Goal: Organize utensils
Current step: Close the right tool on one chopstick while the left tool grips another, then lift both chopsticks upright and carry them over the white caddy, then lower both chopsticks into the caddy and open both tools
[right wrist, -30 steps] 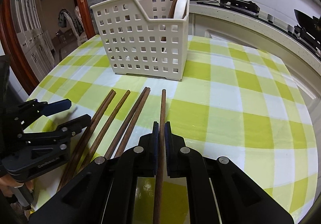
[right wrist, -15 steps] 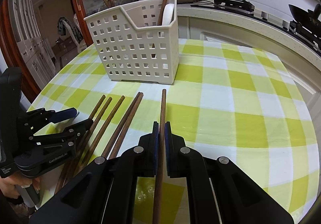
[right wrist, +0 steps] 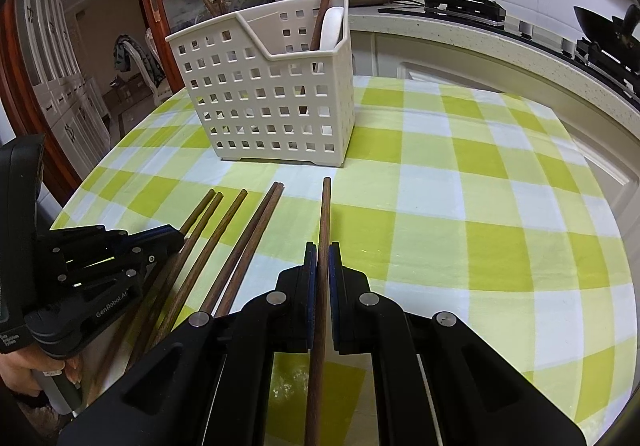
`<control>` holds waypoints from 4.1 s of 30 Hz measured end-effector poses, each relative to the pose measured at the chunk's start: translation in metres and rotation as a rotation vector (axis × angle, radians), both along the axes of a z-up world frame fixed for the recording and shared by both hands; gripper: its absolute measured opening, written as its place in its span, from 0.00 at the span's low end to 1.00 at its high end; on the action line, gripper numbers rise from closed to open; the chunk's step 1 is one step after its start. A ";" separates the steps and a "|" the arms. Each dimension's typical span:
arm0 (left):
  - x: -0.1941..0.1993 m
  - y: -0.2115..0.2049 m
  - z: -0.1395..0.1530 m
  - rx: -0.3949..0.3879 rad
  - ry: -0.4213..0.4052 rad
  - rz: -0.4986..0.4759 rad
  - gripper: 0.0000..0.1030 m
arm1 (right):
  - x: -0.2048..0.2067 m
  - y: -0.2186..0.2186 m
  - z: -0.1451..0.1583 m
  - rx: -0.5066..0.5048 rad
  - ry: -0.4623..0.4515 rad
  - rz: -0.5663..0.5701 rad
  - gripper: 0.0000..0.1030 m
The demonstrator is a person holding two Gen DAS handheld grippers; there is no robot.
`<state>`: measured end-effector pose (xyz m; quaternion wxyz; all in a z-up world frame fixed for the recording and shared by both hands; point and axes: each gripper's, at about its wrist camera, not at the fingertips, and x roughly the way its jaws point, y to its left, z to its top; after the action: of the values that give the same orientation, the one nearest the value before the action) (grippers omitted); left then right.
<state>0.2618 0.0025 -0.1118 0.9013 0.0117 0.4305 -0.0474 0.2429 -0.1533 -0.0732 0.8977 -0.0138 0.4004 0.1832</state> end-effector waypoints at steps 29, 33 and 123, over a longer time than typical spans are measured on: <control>-0.095 0.015 0.110 -0.036 -0.335 0.018 0.06 | -0.057 -0.004 0.087 0.056 -0.238 -0.007 0.06; -0.109 0.015 0.120 -0.034 -0.376 0.018 0.06 | -0.068 -0.004 0.097 0.057 -0.266 -0.008 0.06; 0.133 0.008 0.248 -0.108 -0.396 -0.033 0.06 | 0.139 0.035 0.183 0.141 -0.244 0.066 0.06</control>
<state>0.3949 0.0108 0.1360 0.9668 -0.0205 0.2413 -0.0820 0.3821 -0.1181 0.1097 0.9320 0.0141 0.2738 0.2372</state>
